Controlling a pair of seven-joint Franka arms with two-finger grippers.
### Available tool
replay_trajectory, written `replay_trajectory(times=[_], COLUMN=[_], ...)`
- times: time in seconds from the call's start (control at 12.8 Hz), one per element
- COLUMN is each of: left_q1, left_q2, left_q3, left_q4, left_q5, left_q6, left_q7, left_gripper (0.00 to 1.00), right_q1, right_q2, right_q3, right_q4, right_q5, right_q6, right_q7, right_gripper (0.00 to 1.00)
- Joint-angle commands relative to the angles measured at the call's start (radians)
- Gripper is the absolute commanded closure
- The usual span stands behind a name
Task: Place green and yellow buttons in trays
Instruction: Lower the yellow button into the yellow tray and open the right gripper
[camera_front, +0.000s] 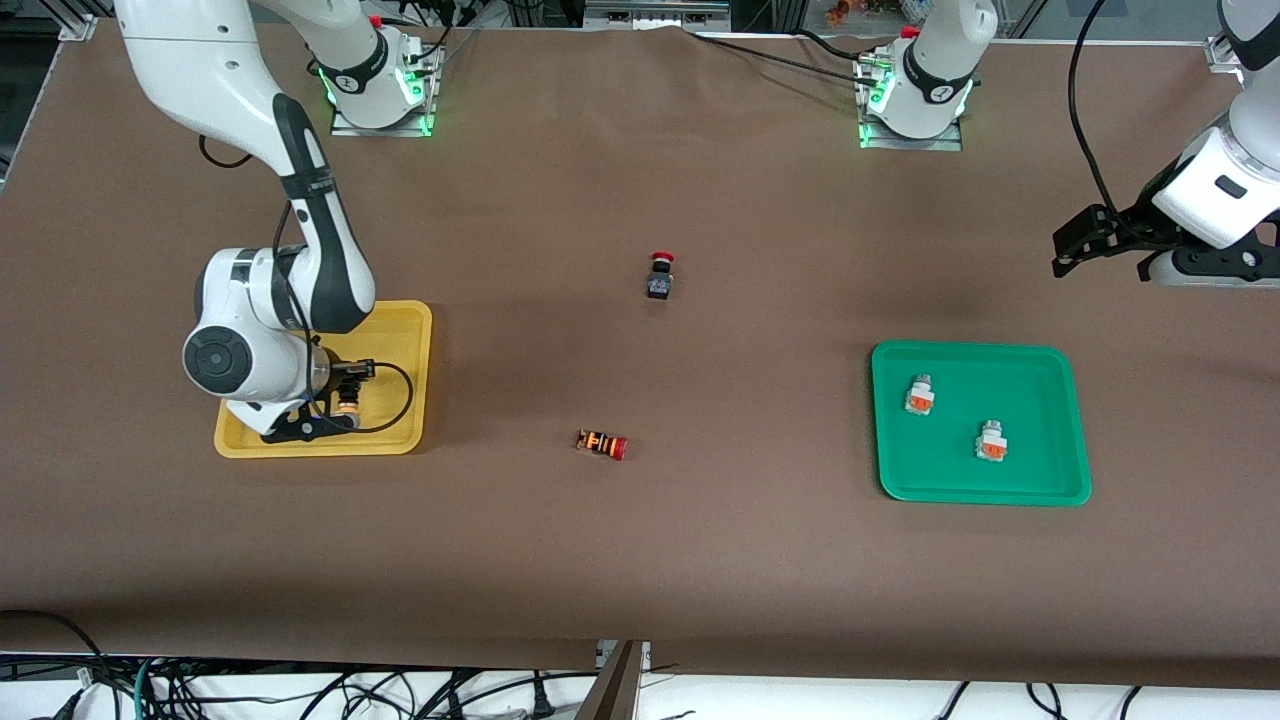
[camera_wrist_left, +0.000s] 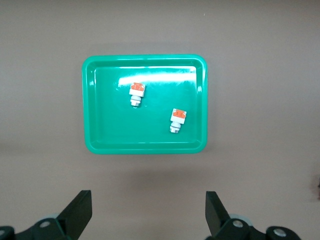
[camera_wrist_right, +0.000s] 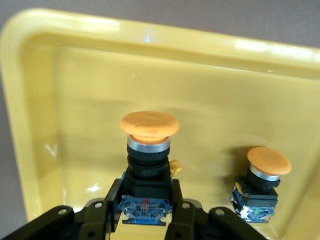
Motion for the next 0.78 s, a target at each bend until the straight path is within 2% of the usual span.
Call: replay_trajectory(times=[0.0, 0.71], left_q1=[0.005, -0.006], left_q2=[-0.011, -0.006], left_q3=[-0.002, -0.021], left_q4=[-0.003, 0.015], left_q5=[0.015, 0.015], left_q6=[-0.013, -0.022], left_q7=[0.017, 0.014], left_gripper=[0.00, 0.00], right_q1=[0.004, 0.004], right_q2=[-0.009, 0.014], right_q3=[0.014, 0.020], right_q4=[-0.064, -0.097], right_q5=[0.011, 0.011], right_q6=[0.064, 0.095], right_q7=[-0.015, -0.015], right_gripper=[0.92, 0.92])
